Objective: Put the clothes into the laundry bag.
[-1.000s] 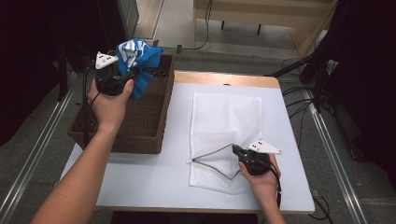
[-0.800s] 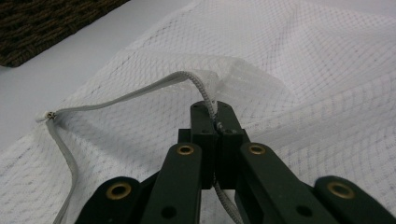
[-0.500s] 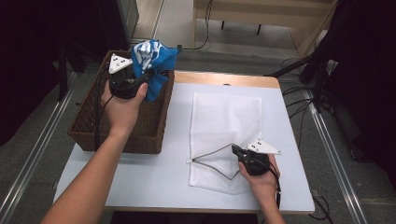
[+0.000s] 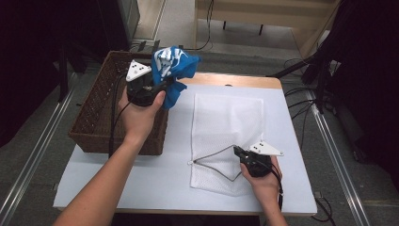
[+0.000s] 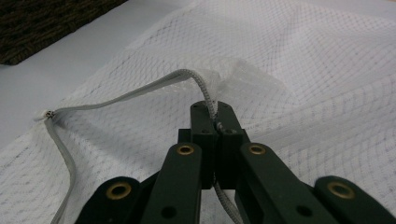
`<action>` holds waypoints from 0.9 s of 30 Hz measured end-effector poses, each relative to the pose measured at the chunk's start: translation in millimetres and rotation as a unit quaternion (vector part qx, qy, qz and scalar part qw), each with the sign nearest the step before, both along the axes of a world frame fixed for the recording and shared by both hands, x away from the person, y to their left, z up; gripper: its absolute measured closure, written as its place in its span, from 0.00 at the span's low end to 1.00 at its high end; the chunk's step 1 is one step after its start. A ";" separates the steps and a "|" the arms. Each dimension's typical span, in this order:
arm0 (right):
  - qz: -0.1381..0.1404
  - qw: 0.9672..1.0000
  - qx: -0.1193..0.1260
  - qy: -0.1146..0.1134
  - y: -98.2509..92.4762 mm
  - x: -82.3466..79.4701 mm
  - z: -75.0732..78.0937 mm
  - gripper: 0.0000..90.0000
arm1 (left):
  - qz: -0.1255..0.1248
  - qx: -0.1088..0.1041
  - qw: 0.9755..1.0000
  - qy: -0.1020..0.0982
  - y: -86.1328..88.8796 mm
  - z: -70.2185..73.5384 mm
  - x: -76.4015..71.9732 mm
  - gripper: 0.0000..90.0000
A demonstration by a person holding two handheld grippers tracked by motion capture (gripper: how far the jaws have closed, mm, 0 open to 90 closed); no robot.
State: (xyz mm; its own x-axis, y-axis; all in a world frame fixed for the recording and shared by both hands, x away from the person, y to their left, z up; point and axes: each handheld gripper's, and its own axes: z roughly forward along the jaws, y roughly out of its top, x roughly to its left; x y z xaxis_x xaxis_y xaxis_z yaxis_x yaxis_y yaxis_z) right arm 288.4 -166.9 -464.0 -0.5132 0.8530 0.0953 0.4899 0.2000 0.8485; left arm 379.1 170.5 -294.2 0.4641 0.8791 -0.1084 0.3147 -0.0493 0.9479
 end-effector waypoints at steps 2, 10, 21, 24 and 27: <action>0.000 1.000 -0.002 -0.002 -0.3 0.2 -0.1 1.00 | -0.007 -0.001 1.000 0.001 -4.9 -1.0 -1.5 0.81; -0.001 1.000 -0.003 -0.003 -0.1 0.3 -0.2 1.00 | -0.031 -0.010 0.999 0.007 -21.0 -5.7 -10.1 0.81; 0.003 1.000 0.001 0.000 -1.7 1.1 -0.2 1.00 | -0.056 -0.006 0.998 0.009 -39.2 -17.6 -25.5 0.81; 0.000 1.000 0.001 0.003 -2.1 1.9 -0.8 1.00 | -0.060 -0.003 0.998 0.017 -41.7 -23.3 -28.0 0.81; -0.001 1.000 0.001 0.003 -2.2 2.0 -0.8 1.00 | -0.061 -0.003 0.998 0.025 -41.1 -29.7 -30.0 0.81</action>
